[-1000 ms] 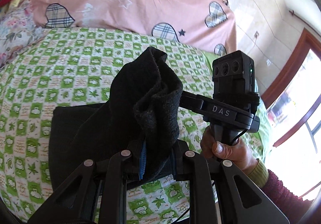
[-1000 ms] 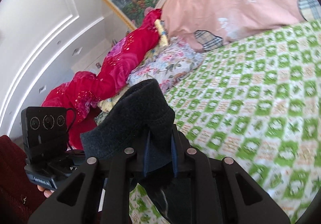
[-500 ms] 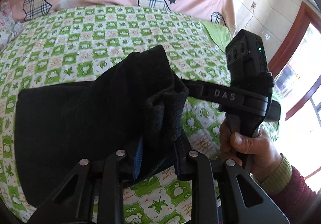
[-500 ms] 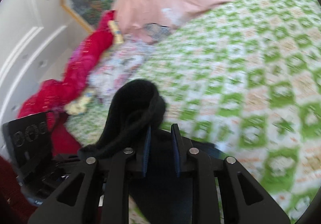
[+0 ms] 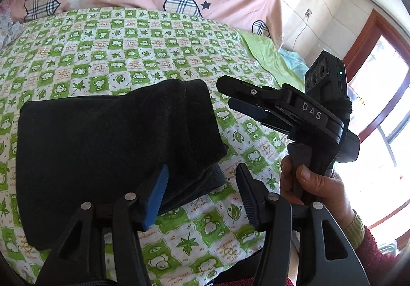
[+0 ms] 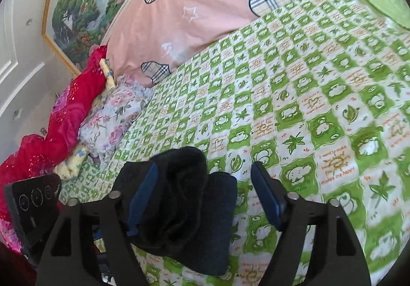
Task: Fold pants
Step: 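Lower the folded bundle onto the sheet with both grippers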
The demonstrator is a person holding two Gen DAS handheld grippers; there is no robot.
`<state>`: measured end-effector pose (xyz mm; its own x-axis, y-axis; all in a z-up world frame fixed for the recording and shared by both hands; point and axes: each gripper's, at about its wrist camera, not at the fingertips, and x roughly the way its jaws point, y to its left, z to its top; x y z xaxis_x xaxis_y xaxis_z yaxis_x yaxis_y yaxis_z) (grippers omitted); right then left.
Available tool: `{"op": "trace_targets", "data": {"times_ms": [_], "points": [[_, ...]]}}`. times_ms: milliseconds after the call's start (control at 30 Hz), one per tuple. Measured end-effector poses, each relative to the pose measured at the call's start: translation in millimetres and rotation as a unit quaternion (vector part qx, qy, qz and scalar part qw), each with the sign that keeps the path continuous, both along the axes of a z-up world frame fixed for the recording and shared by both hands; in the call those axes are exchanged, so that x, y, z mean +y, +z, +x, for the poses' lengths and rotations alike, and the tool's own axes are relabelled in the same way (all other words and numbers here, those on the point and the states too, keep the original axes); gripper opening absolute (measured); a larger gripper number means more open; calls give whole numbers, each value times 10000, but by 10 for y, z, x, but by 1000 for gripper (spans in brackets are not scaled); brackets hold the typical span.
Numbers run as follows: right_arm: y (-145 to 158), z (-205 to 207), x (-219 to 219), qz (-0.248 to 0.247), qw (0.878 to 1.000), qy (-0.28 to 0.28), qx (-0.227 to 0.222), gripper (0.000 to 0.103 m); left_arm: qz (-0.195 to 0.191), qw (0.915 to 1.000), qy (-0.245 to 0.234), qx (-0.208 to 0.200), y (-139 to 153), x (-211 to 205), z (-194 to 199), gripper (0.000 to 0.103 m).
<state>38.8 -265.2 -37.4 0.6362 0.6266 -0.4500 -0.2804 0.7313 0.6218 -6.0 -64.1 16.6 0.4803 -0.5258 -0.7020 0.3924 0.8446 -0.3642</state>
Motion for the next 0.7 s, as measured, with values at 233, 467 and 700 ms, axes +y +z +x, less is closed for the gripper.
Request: {"op": "trace_targets", "data": {"times_ms": [233, 467, 700], "points": [[202, -154, 184, -407, 9989, -214, -100, 87, -157, 9991, 369, -96, 134, 320, -90, 66], [395, -274, 375, -705, 9966, -314, -286, 94, -281, 9953, 919, -95, 199, 730, -118, 68], [483, -323, 540, -893, 9946, -416, -327, 96, -320, 9895, 1408, -73, 215, 1098, -150, 70]]}}
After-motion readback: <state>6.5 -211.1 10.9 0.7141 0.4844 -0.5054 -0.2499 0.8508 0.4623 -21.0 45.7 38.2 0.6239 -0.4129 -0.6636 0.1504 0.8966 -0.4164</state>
